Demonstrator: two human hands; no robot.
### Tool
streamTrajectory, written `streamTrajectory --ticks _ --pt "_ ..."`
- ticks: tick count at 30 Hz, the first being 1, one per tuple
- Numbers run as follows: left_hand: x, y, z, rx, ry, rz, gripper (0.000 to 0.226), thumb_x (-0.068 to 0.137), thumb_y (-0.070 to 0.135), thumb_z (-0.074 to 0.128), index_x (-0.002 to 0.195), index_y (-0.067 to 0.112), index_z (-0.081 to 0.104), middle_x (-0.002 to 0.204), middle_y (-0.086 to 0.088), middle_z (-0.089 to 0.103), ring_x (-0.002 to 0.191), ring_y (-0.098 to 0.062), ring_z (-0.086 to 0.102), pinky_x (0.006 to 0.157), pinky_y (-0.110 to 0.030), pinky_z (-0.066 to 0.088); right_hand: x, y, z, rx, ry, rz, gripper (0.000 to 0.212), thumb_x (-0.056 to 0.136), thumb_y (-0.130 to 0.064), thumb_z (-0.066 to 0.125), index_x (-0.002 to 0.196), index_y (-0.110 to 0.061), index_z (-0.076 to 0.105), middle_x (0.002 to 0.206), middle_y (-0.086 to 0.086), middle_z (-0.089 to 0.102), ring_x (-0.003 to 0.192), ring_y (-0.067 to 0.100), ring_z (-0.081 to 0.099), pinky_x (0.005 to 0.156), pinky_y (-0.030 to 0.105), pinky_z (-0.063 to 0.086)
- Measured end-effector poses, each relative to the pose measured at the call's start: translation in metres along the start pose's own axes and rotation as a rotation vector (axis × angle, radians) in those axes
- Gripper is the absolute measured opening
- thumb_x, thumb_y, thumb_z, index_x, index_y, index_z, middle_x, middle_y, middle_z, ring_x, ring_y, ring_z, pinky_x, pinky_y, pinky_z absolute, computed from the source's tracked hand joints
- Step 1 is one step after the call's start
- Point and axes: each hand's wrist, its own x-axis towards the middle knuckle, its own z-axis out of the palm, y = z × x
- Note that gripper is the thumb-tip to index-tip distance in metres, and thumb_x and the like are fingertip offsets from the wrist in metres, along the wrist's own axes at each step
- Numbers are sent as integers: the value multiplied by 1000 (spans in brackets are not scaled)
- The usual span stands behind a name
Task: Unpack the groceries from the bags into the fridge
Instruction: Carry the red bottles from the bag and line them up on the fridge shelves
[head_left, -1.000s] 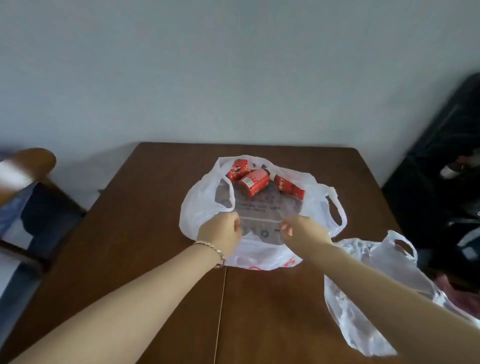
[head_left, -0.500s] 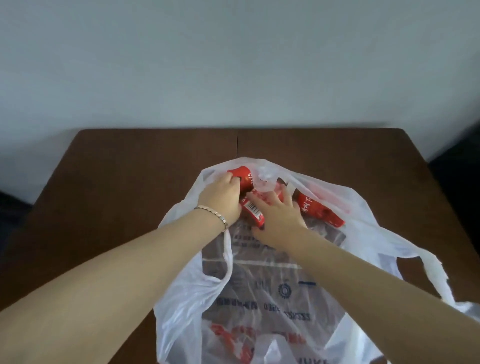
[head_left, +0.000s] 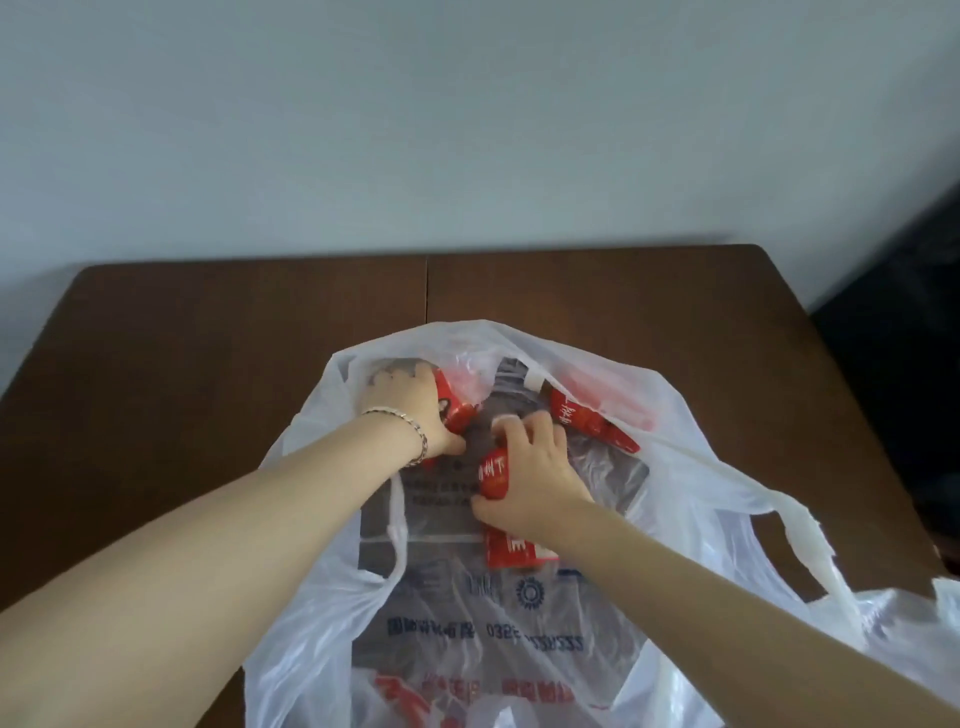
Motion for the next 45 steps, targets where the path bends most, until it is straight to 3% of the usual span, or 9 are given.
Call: streamTrajectory --ticks 3,6,8,15,27,30,33,40,45 --pt "-34 5 5 -64 -250 40 62 61 52 72 108 16 51 94 0 59 85 -19 60 74 -28 51 -31 8 11 110 -138 115 99 69 -36 73 145 -30 9 136 3 15 132 25 16 107 40 33" --pt "-67 15 18 86 -530 142 32 76 40 66 100 23 55 83 2 57 72 -15 58 67 -26 50 -55 12 23 157 -141 200 96 74 -39 70 145 -32 5 142 6 14 135 27 16 111 42 31" --pt "-80 20 35 66 -547 156 52 72 45 68 114 21 50 99 -1 58 85 -19 62 75 -29 53 -64 16 26 200 -103 230 86 80 -43 63 145 -28 9 144 8 19 136 28 19 110 42 30" --pt "-98 31 72 -195 -174 125 65 75 40 64 131 21 36 133 -4 43 124 -29 37 98 -39 39 -66 23 26 273 -114 428 76 64 -55 62 124 -13 46 122 11 57 108 27 56 88 35 49" --pt "-138 -4 52 -212 317 319 8 88 14 55 91 9 60 91 -5 57 75 -19 52 63 -25 41 -102 17 21 540 186 128 57 64 -29 80 109 -29 45 107 -7 53 90 9 53 78 22 44" --pt "-148 -9 61 -87 430 384 27 68 11 75 92 9 63 84 -6 61 66 -23 60 47 -24 43 -102 8 28 445 206 -85 60 66 -21 82 115 -21 48 110 -11 43 95 7 47 84 18 41" --pt "-151 0 58 -66 504 383 43 80 34 54 119 16 55 103 -3 63 88 -25 59 57 -29 48 -99 3 38 373 214 -120 61 71 -19 78 123 -14 45 114 -5 43 100 14 51 79 17 39" --pt "-135 9 66 79 705 572 53 79 64 35 101 23 60 62 2 64 55 -19 61 41 -23 46 -86 16 1 -124 -124 -174 68 85 -18 64 143 -21 29 141 -1 37 129 18 40 104 35 40" --pt "-133 12 73 -3 756 652 39 76 51 42 104 24 49 63 2 65 47 -19 58 38 -24 46 -29 20 -50 -567 123 -295 41 88 -13 58 129 -15 52 134 2 45 127 20 38 103 36 41"
